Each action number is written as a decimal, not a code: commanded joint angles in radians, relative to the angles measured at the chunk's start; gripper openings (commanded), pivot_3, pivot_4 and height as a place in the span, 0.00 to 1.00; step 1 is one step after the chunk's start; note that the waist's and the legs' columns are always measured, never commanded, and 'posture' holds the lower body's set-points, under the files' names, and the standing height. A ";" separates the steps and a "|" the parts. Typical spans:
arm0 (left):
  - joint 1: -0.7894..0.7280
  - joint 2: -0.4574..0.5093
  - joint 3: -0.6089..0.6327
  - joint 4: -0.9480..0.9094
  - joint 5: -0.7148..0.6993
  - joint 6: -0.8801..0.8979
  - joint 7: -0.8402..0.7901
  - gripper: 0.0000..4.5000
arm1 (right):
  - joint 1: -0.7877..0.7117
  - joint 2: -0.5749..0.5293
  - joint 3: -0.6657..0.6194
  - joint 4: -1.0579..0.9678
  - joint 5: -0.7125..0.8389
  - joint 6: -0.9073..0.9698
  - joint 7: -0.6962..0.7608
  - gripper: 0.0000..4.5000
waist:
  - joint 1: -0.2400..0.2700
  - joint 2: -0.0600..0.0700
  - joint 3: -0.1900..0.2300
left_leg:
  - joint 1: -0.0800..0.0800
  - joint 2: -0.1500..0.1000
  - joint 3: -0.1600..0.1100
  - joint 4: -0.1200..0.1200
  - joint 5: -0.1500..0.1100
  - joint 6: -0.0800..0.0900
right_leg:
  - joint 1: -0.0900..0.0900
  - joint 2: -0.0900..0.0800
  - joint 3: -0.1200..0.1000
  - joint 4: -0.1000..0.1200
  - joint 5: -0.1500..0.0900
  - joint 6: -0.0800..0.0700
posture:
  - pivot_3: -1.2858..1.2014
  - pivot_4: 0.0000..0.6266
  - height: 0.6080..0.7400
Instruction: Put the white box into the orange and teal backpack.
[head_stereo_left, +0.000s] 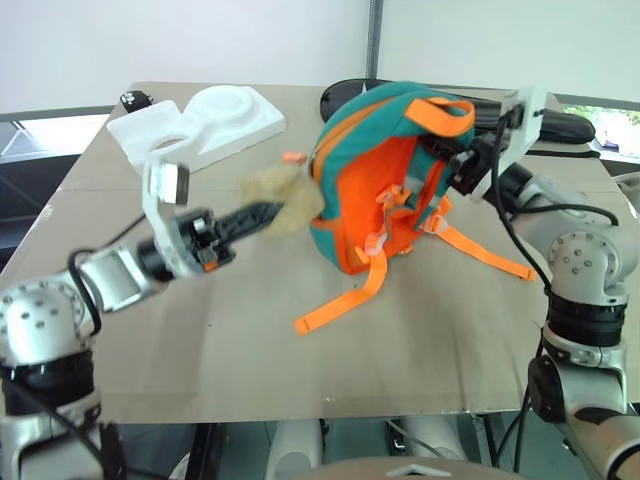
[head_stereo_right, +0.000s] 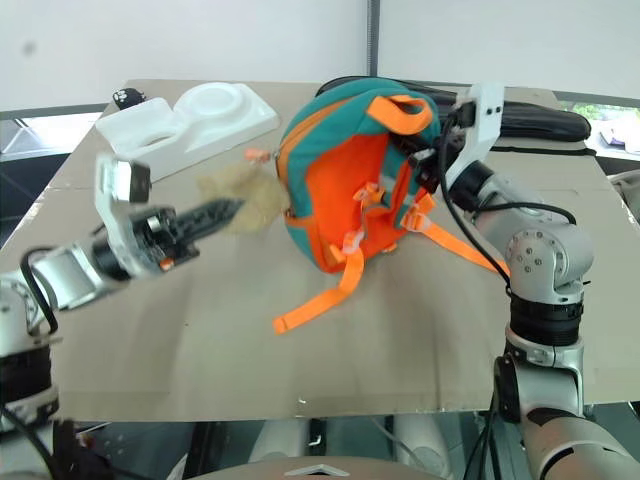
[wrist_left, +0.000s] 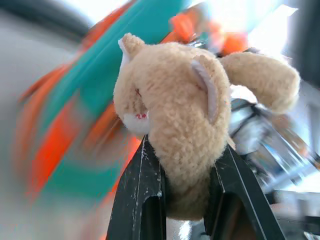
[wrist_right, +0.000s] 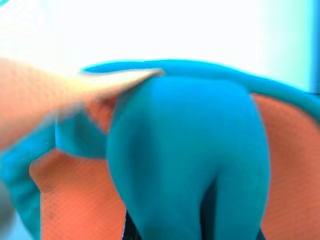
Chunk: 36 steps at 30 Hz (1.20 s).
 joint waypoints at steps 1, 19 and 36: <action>0.097 -0.007 -0.031 0.083 0.237 -0.091 0.049 0.06 | -0.081 -0.007 -0.204 0.064 -0.017 -0.093 -0.192 0.00 | 0.006 0.000 0.000 | 0.000 0.000 0.000 -0.001 0.000 0.000 | 0.000 0.000 0.000 0.000 0.000 0.000 | 0.52 0.24 1.00; 0.023 -0.165 -0.293 -0.034 0.868 -0.711 -0.247 0.05 | 0.269 -0.333 0.096 -0.200 -0.198 -0.181 0.232 0.32 | 0.023 0.000 -0.001 | 0.000 -0.001 0.003 -0.001 0.000 0.000 | 0.001 -0.002 0.001 -0.002 -0.002 -0.004 | 0.52 0.24 1.00; 0.510 -0.012 0.059 -0.231 0.858 -0.766 -0.468 0.97 | 1.032 -0.576 -0.376 -0.306 -0.165 -0.327 0.757 1.00 | 0.024 0.000 -0.001 | 0.004 0.000 0.002 -0.001 0.000 0.000 | 0.004 -0.002 0.000 -0.005 -0.003 -0.003 | 0.52 0.24 1.00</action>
